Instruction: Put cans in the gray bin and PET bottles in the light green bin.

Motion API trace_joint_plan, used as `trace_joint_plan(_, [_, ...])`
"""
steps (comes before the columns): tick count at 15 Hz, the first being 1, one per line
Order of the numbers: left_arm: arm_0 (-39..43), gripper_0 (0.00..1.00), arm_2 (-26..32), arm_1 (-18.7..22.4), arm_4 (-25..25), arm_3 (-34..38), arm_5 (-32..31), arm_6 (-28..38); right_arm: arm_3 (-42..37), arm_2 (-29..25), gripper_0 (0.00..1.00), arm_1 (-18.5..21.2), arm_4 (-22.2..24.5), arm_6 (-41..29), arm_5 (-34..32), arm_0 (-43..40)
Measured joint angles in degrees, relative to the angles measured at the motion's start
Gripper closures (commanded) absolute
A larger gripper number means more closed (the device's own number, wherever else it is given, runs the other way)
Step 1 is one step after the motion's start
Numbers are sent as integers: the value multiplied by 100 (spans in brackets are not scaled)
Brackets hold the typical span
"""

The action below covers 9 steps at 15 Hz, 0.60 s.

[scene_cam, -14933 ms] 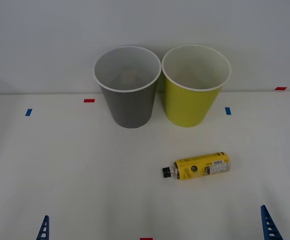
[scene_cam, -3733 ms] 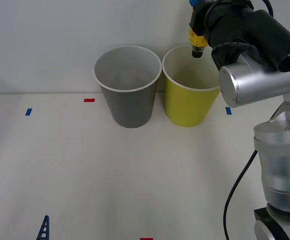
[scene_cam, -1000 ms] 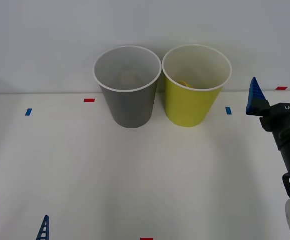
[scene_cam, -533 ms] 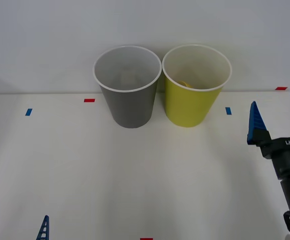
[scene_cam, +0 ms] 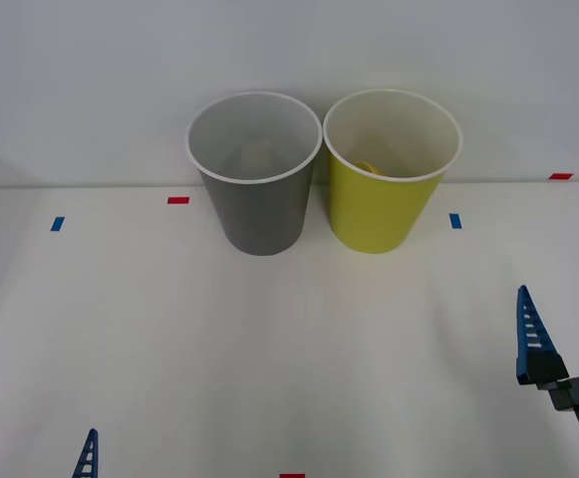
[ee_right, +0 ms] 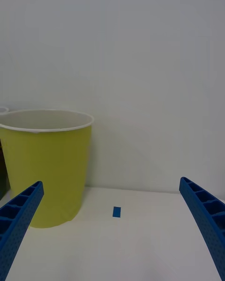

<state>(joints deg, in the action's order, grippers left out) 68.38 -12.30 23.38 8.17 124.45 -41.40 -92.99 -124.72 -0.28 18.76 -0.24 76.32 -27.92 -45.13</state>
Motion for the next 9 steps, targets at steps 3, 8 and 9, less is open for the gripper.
trace_joint_plan(3, [0,0,0,0,0,1,0,0,-1,14,0,105,1,-6,-452,-510])
trace_joint_plan(8, [0,0,0,0,0,0,0,0,0,392,0,74,-308,-40,-712,-1313])
trace_joint_plan(9, [0,0,0,0,0,0,0,0,0,413,0,87,-347,-60,-771,-1430])
